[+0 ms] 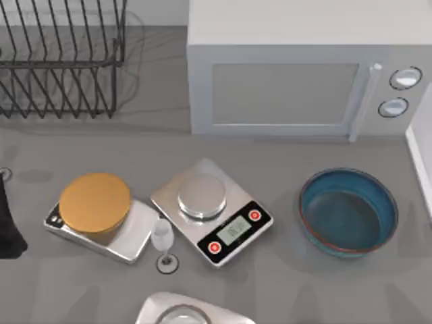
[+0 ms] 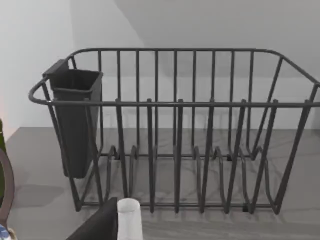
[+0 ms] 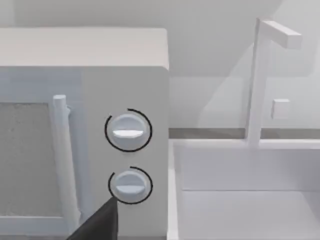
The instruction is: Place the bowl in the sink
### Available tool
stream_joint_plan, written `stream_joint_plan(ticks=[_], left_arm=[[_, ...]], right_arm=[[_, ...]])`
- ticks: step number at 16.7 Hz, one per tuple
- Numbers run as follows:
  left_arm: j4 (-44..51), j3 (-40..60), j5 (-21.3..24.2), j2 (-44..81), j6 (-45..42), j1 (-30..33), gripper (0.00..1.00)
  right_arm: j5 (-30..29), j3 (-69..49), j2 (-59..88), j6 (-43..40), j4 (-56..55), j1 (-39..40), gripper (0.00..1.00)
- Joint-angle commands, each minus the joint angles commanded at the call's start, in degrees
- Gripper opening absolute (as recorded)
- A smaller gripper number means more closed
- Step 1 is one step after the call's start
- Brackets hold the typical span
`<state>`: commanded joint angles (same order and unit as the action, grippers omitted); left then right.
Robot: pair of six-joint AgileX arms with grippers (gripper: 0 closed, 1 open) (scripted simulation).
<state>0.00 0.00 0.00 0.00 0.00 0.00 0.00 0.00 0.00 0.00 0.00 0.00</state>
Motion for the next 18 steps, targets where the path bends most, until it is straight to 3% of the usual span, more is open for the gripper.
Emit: stream_joint_plan(ticks=[4,8,18], left_arm=[[0.0,0.0,0.0,0.0,0.0,0.0,1.00],[0.0,0.0,0.0,0.0,0.0,0.0,1.00],[0.0,0.0,0.0,0.0,0.0,0.0,1.00]], right_arm=[[0.0,-1.8,1.8,0.5,1.7,0.4,1.00],[0.0,-12.2,12.8,2.8,10.5,2.4,1.00],[-0.4,-53.9,69.8,11.1,47.7,10.4,1.00]])
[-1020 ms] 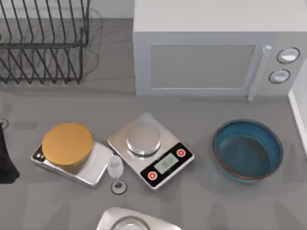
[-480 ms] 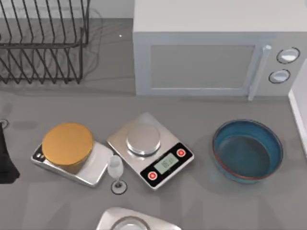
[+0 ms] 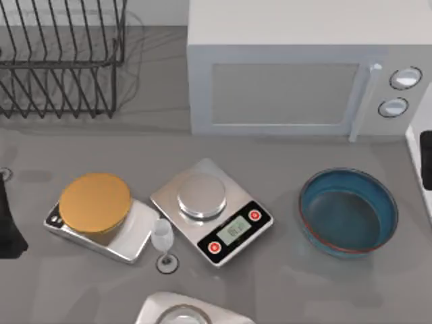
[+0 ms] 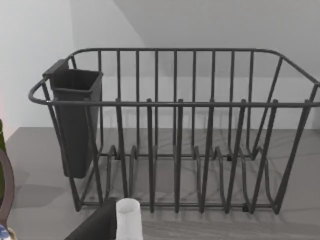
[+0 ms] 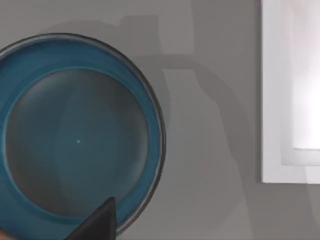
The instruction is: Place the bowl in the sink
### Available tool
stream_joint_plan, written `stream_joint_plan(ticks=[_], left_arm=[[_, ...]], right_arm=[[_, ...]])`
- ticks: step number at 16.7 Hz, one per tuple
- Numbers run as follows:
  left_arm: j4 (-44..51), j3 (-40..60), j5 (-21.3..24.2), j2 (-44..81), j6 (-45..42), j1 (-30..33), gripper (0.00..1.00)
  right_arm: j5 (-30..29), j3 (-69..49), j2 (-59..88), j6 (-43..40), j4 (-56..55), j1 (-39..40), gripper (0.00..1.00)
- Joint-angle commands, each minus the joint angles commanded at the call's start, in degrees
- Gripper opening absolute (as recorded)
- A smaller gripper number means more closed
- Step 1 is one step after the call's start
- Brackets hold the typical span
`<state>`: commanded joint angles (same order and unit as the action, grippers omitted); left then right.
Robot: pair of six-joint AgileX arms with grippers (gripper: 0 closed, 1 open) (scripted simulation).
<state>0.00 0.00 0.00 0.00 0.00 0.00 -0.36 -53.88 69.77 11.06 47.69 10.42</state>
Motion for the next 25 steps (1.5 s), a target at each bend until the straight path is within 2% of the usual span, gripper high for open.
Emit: stream_joint_plan(ticks=[6,11,18,25], left_arm=[[0.0,0.0,0.0,0.0,0.0,0.0,1.00],[0.0,0.0,0.0,0.0,0.0,0.0,1.00],[0.0,0.0,0.0,0.0,0.0,0.0,1.00],[0.0,0.0,0.0,0.0,0.0,0.0,1.00]], right_arm=[[0.1,-19.8,24.3,4.0,16.8,3.9,1.00],[0.3,-26.1,31.1,5.2,21.5,5.1,1.00],[0.3,-24.0,31.5,5.1,19.1,5.0,1.00],[0.3,-12.1,36.9,5.5,1.2,5.3,1.00]])
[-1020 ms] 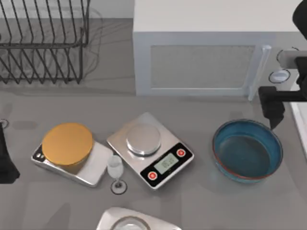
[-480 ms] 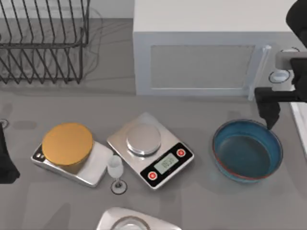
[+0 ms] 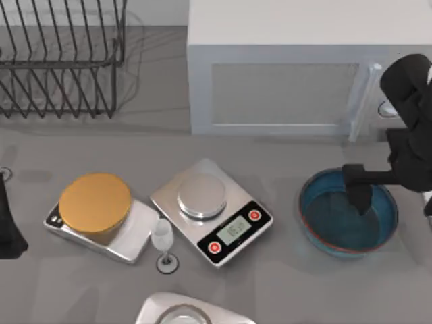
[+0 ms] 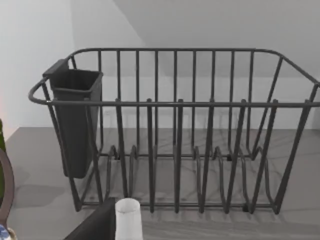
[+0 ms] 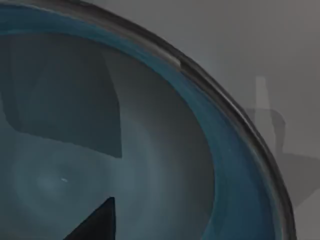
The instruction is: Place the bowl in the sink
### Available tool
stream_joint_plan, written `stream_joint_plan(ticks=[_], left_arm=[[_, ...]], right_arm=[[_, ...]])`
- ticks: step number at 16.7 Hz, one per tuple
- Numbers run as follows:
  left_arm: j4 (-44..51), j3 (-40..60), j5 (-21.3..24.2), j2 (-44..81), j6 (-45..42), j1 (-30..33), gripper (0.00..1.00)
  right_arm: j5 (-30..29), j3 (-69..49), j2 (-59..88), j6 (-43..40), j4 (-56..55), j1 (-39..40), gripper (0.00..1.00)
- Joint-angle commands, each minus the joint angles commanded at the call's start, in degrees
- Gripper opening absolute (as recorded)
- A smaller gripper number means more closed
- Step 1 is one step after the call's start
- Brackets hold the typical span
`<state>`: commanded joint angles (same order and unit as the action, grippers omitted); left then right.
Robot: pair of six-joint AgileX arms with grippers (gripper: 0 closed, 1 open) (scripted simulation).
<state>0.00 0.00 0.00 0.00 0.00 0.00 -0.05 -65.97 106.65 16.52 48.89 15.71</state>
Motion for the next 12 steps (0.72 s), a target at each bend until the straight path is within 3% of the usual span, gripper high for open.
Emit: stream_joint_plan(ticks=[6,12], left_arm=[[0.0,0.0,0.0,0.0,0.0,0.0,1.00],[0.0,0.0,0.0,0.0,0.0,0.0,1.00]], right_arm=[[0.0,1.3,1.0,0.0,-1.9,0.0,1.00],[0.0,1.3,1.0,0.0,-1.9,0.0,0.55]])
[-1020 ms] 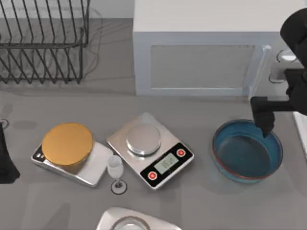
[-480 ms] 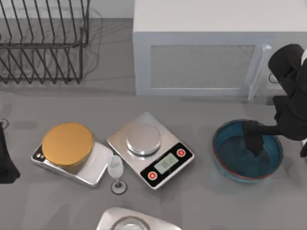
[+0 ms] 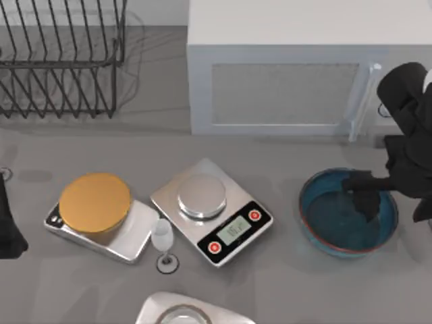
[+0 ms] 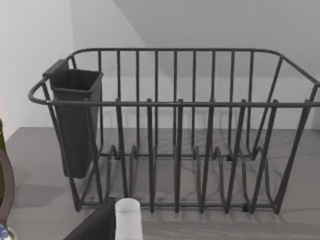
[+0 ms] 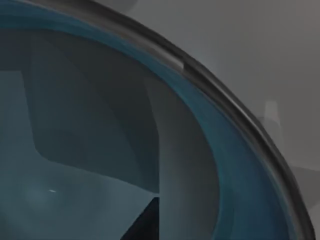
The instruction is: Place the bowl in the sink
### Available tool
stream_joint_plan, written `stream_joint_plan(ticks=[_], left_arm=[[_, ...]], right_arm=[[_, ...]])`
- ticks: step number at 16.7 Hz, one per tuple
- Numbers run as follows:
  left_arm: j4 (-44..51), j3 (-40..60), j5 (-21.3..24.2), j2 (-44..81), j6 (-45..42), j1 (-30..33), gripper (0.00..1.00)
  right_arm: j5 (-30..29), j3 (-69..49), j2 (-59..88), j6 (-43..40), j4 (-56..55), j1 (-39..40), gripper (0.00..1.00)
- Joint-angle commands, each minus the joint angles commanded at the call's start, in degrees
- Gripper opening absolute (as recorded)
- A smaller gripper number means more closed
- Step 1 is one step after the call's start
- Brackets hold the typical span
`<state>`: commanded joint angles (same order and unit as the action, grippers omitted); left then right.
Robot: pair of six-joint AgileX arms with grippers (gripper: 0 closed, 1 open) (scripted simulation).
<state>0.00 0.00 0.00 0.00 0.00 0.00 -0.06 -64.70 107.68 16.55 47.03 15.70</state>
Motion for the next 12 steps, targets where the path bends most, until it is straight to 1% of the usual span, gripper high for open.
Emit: stream_joint_plan(ticks=[7,8,12], left_arm=[[0.0,0.0,0.0,0.0,0.0,0.0,1.00],[0.0,0.0,0.0,0.0,0.0,0.0,1.00],[0.0,0.0,0.0,0.0,0.0,0.0,1.00]], right_arm=[[0.0,0.0,0.0,0.0,0.0,0.0,0.02],[0.0,0.0,0.0,0.0,0.0,0.0,0.00],[0.0,0.0,0.0,0.0,0.0,0.0,0.00]])
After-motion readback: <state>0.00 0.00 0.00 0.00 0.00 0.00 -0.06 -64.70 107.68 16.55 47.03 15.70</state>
